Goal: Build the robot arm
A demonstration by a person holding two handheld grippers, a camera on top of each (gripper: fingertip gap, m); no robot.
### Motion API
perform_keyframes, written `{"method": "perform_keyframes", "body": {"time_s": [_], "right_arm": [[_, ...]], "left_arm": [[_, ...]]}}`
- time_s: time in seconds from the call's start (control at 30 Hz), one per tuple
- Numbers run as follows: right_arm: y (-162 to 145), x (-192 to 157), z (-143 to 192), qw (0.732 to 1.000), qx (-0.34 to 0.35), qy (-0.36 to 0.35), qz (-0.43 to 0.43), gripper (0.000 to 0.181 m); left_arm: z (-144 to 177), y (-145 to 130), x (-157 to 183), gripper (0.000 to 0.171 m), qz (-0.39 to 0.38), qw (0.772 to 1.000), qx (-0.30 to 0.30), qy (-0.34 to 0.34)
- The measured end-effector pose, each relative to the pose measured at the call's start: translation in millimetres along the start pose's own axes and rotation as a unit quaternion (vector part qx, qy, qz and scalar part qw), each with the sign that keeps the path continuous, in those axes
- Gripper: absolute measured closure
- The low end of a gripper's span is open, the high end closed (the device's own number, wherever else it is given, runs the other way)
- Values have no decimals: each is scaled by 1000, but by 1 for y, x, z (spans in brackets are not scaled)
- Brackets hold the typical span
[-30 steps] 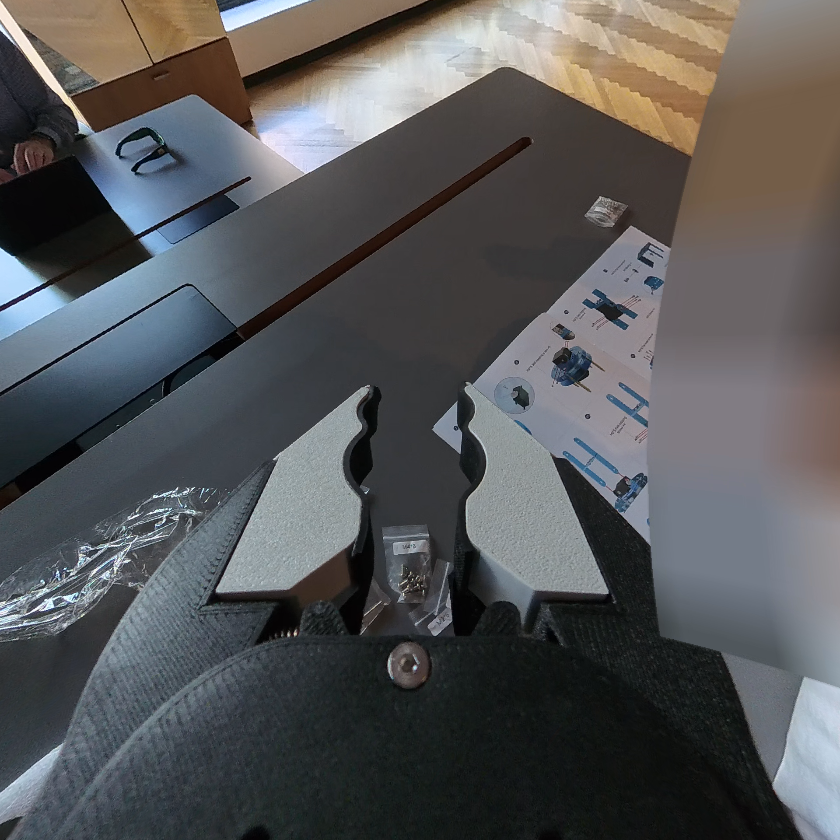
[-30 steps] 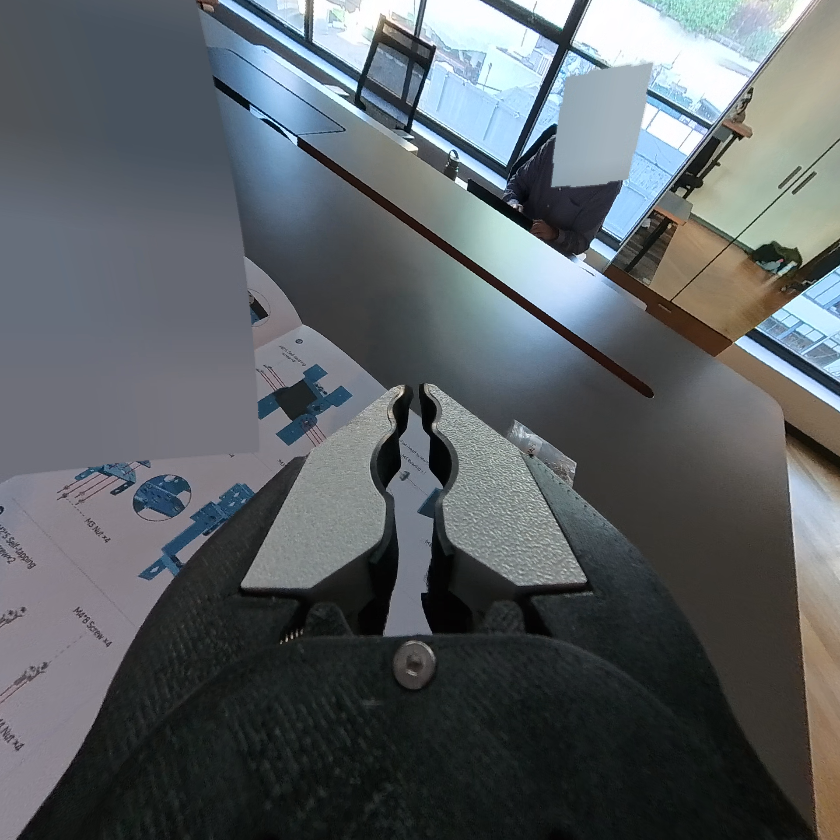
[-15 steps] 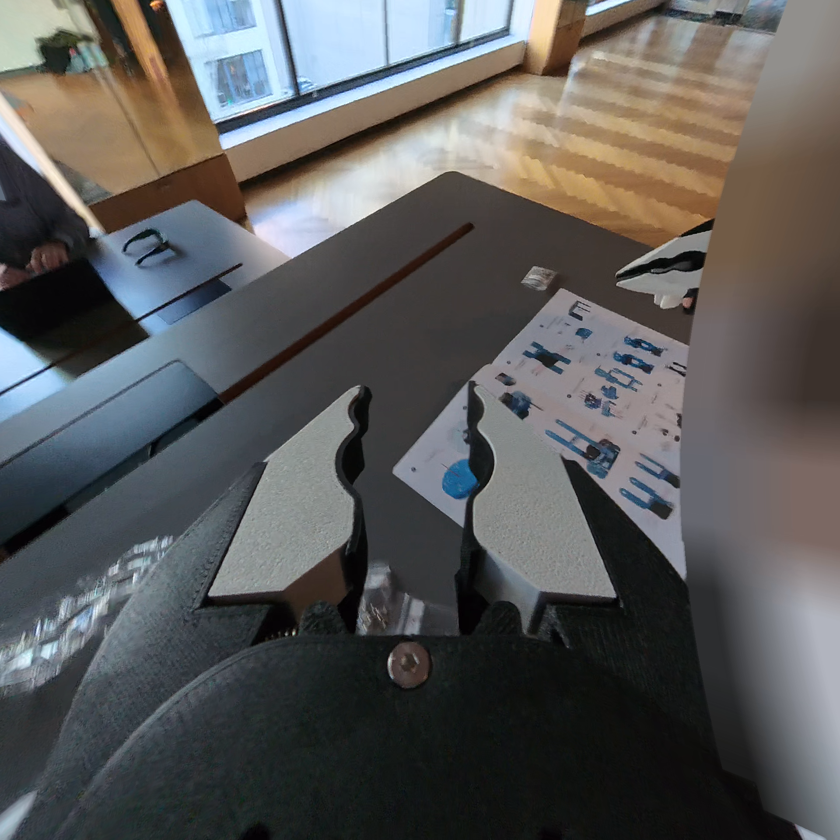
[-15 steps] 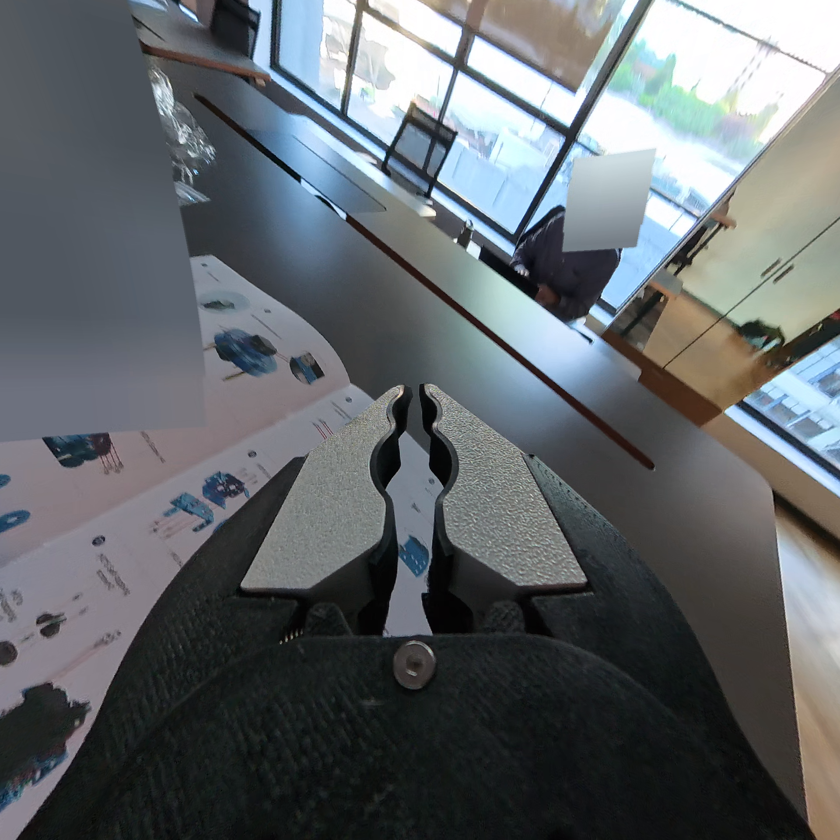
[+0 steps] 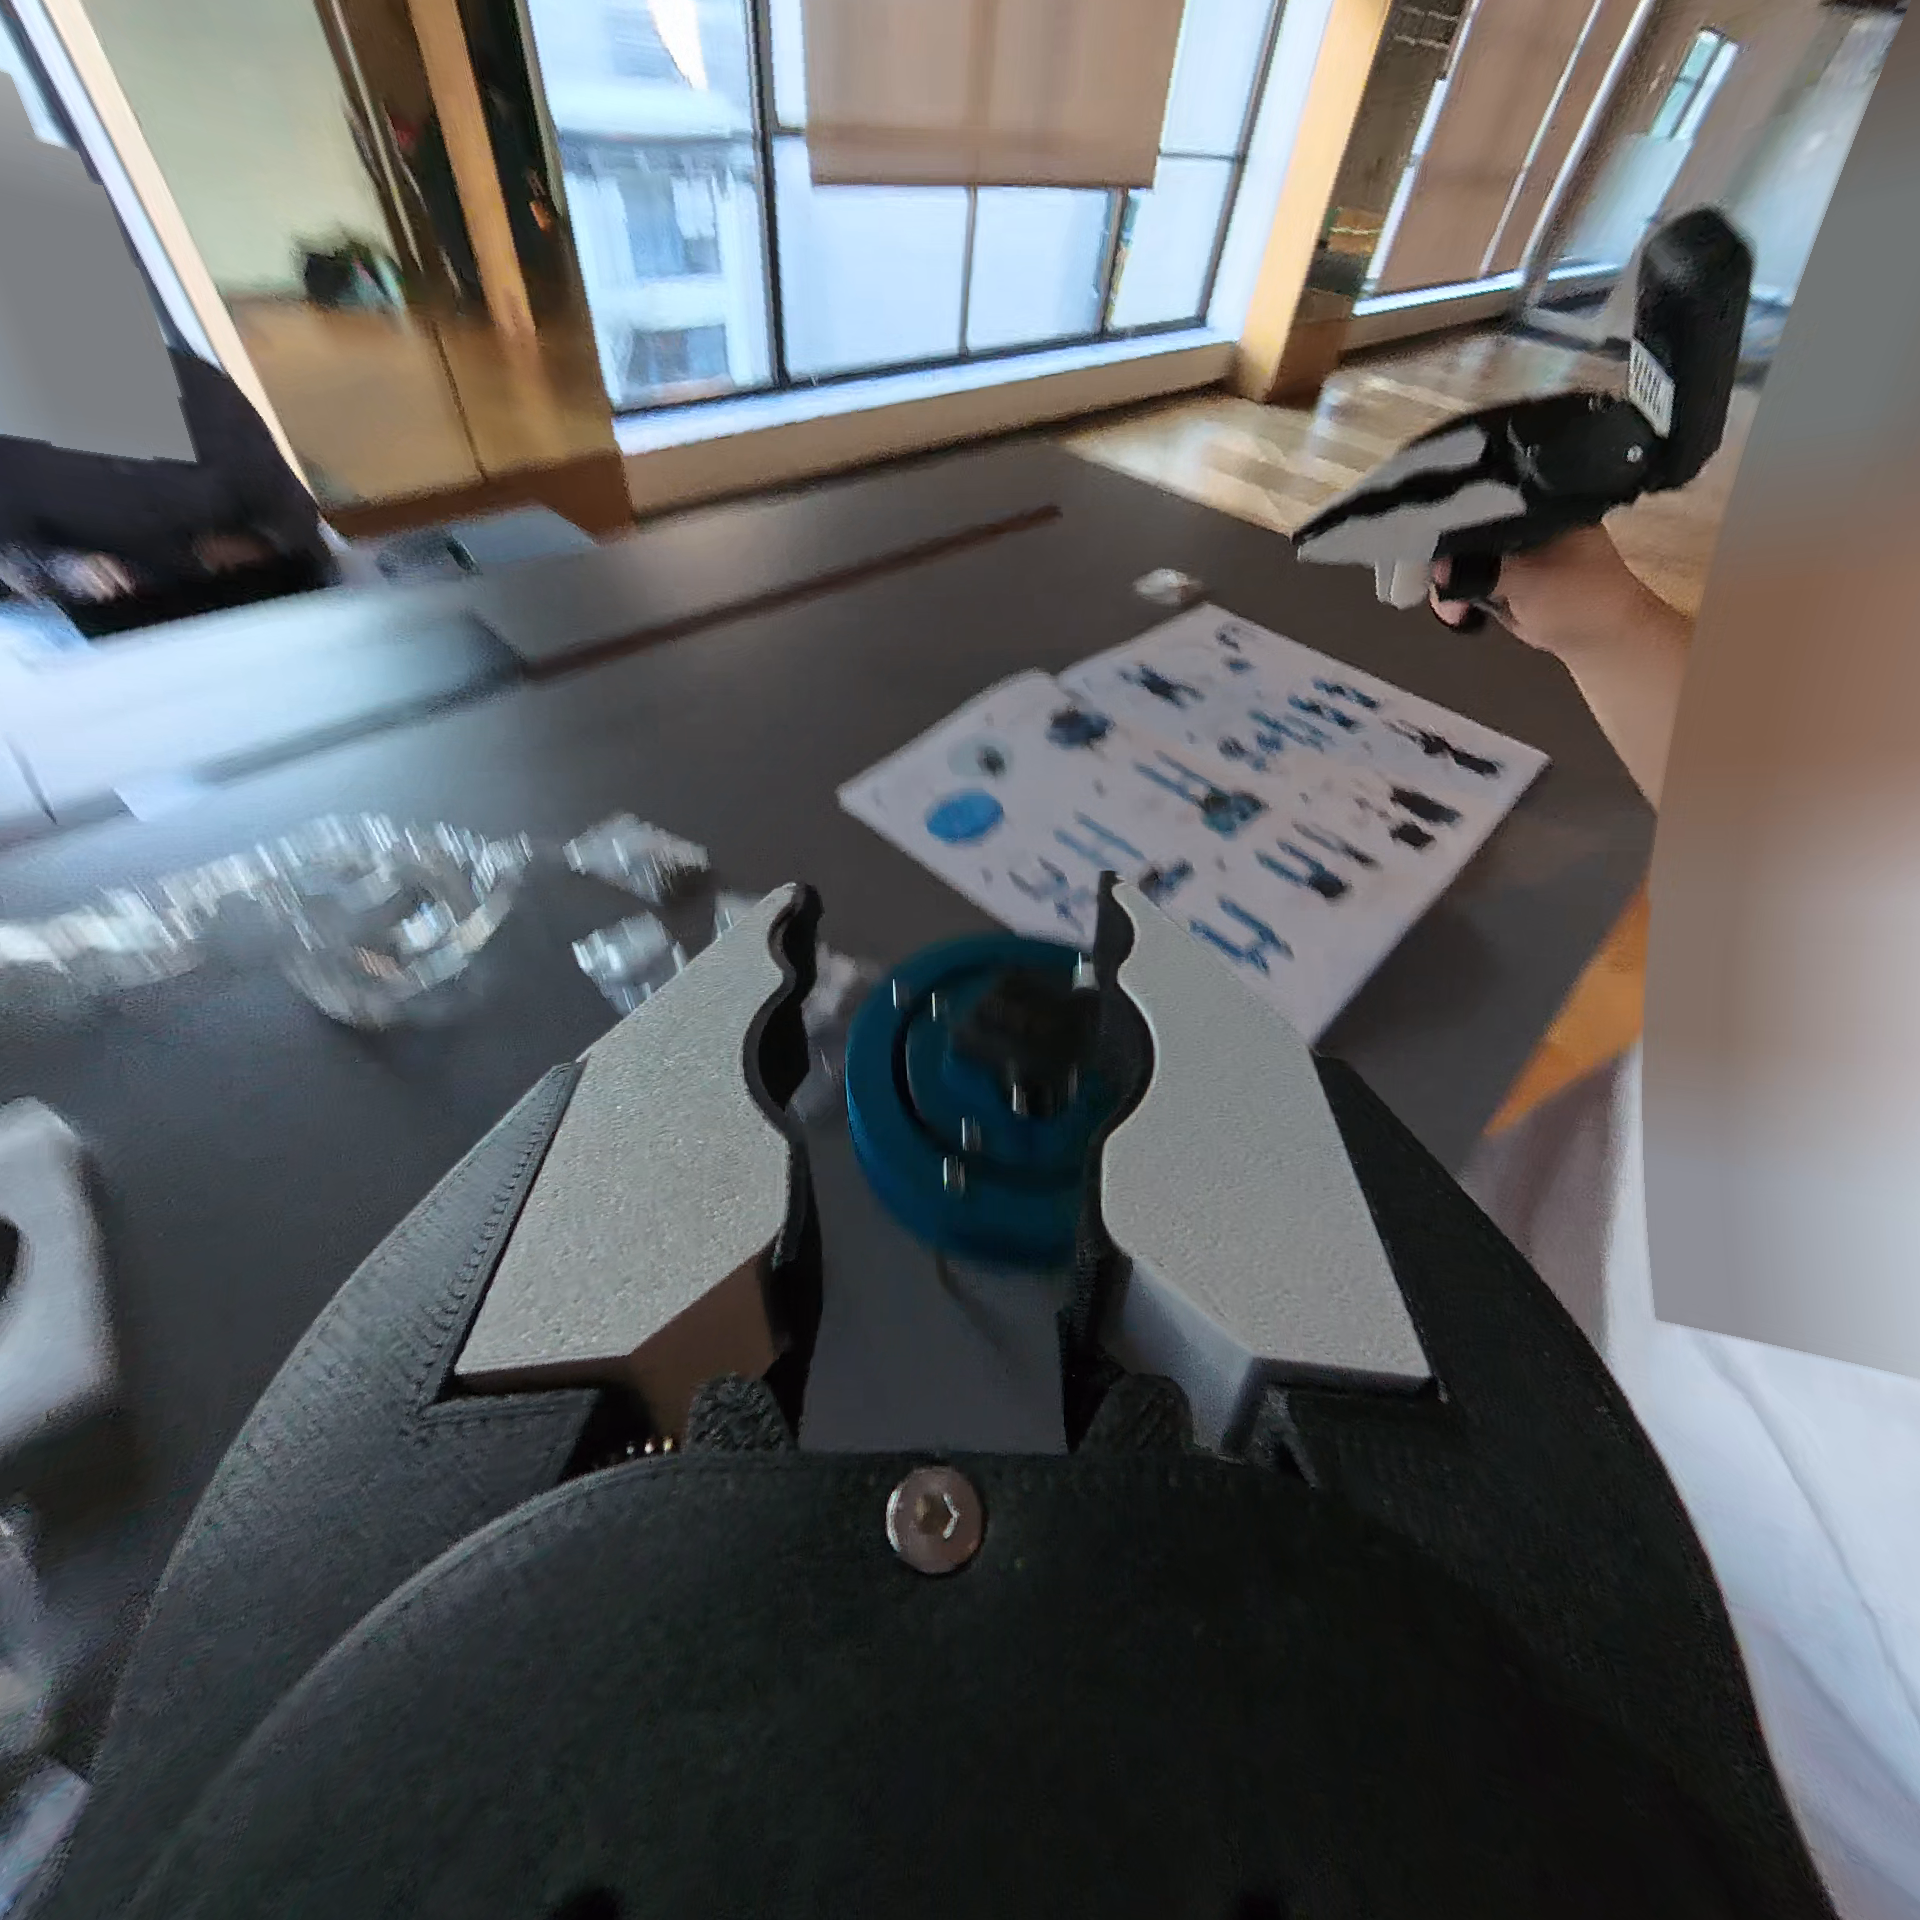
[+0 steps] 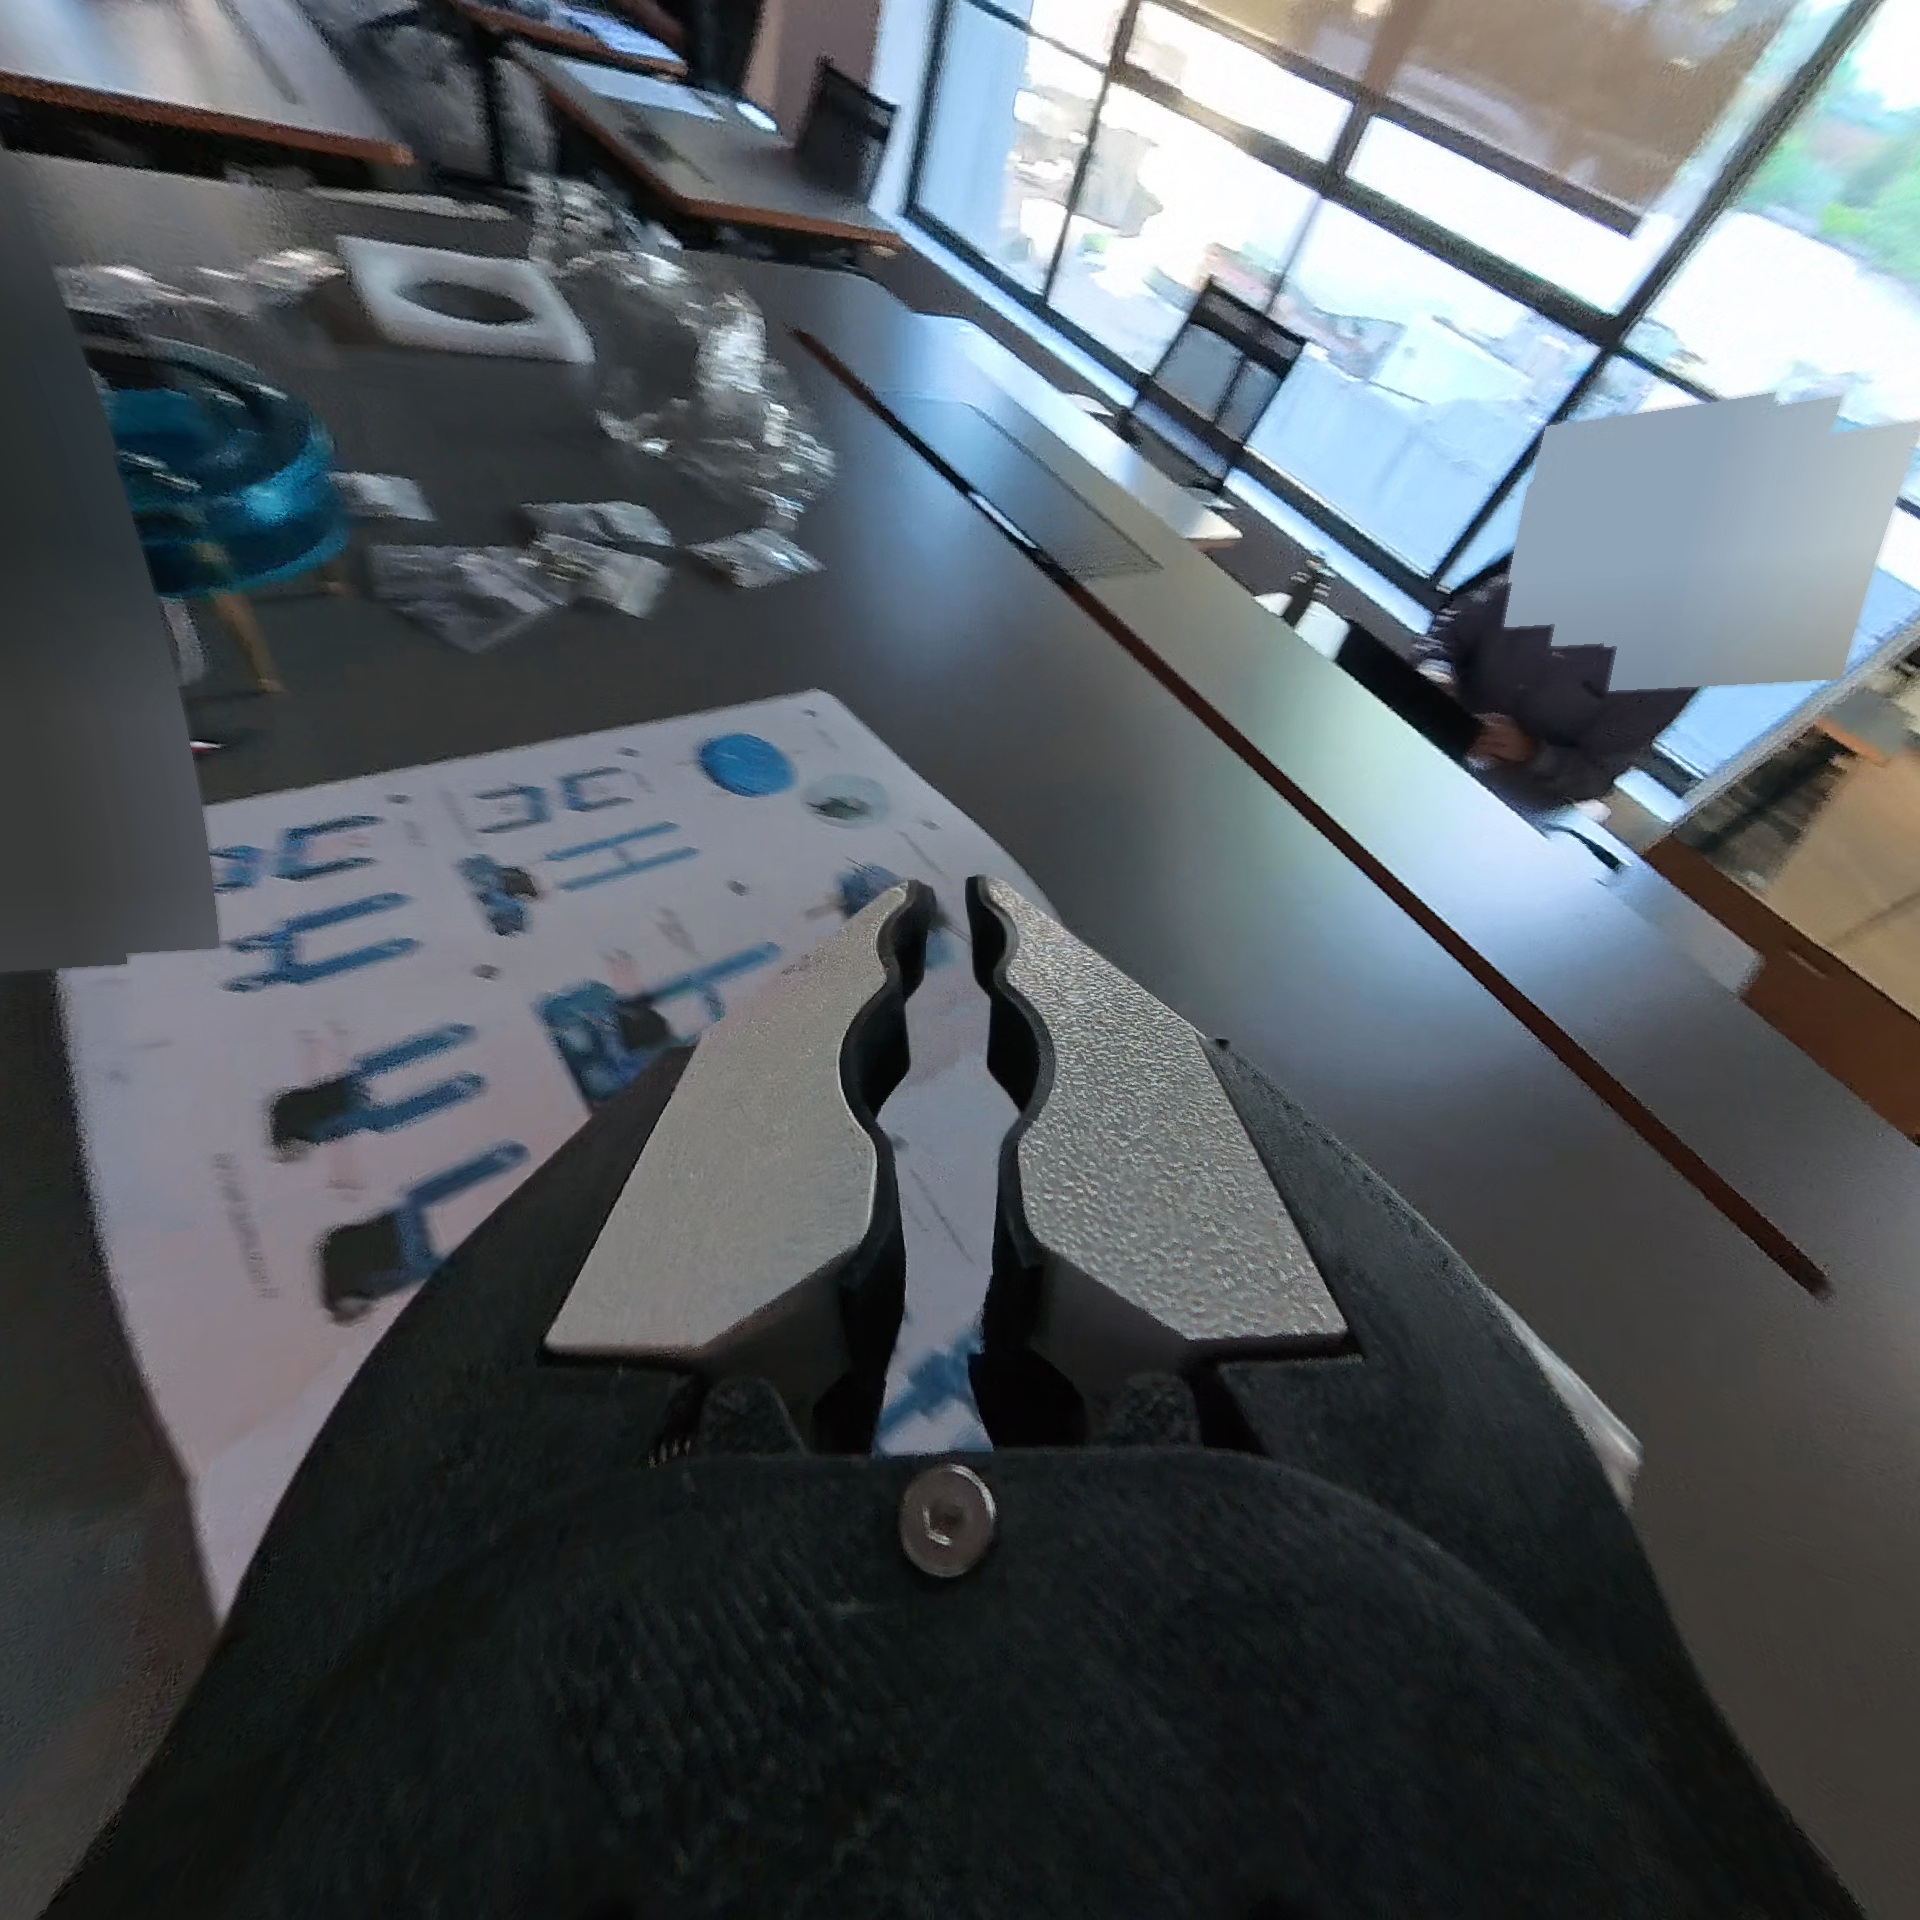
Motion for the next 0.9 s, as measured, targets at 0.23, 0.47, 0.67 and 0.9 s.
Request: {"method": "perform_keyframes", "body": {"time_s": [0.23, 0.47, 0.67, 0.9], "right_arm": [[54, -126, -34, 981, 34, 190, -14, 170], [71, -224, -66, 963, 19, 256, -80, 146], [53, -280, -70, 968, -48, 178, -172, 127], [53, -291, -63, 825, -111, 250, -494, 123]], "left_arm": [[-2, -53, -6, 113, -18, 995, -38, -91], [-30, -65, -42, 118, 7, 982, -59, -180], [-48, -89, -84, 137, 145, 944, -103, -277], [-65, -97, -81, 133, 229, 885, -209, -348]]}}
Point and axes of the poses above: each gripper's, where its closed fingertips meet, z back along the fingers, y out of its top, x = y × z across the jaws, the point moved 4 cm from there along z, back along the fingers, and after that the axes turned 9 degrees about -y, right-handed, at the moved point
